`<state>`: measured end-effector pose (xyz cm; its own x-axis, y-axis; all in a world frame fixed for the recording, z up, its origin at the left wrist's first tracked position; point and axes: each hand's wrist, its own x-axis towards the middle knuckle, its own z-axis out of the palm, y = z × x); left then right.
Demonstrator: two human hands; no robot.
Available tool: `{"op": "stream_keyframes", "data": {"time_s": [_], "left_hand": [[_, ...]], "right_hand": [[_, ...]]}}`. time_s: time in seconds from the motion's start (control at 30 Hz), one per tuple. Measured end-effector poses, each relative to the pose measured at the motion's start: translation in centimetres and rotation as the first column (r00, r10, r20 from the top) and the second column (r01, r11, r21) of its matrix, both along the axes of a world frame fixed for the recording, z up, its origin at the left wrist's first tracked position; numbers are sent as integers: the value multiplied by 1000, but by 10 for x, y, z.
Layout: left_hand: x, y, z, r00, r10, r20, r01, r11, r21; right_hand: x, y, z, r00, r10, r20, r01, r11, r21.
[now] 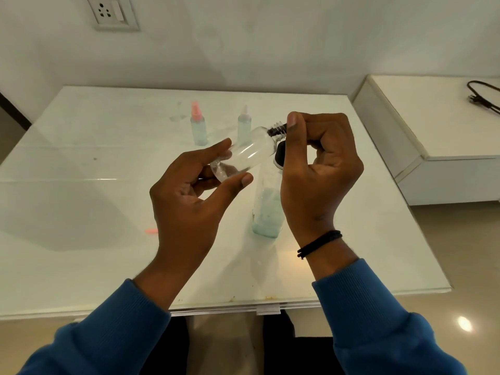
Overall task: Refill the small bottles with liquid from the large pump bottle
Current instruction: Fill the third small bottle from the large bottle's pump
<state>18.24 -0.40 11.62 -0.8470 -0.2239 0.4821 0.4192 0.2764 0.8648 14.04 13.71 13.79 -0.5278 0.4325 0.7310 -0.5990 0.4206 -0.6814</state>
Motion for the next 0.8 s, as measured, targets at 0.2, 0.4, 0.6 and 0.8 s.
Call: {"op": "stream_keyframes", "data": {"time_s": [0.2,0.4,0.6,0.8], "left_hand": [[0,1,1,1000,-6,-12,6,1000,-3],[0,0,-1,1000,11,1,-11,1000,3],[-1,1,0,1000,-4,-7,4,1000,-5],[0,0,-1,1000,0,5,0,1000,7]], "right_hand": [[1,2,6,1000,-9,-3,9,1000,14],[2,0,3,1000,11,2,-11,1000,7],[2,1,7,1000,2,-6,-2,1000,14],[1,1,6,1000,11,0,-11,1000,4]]}}
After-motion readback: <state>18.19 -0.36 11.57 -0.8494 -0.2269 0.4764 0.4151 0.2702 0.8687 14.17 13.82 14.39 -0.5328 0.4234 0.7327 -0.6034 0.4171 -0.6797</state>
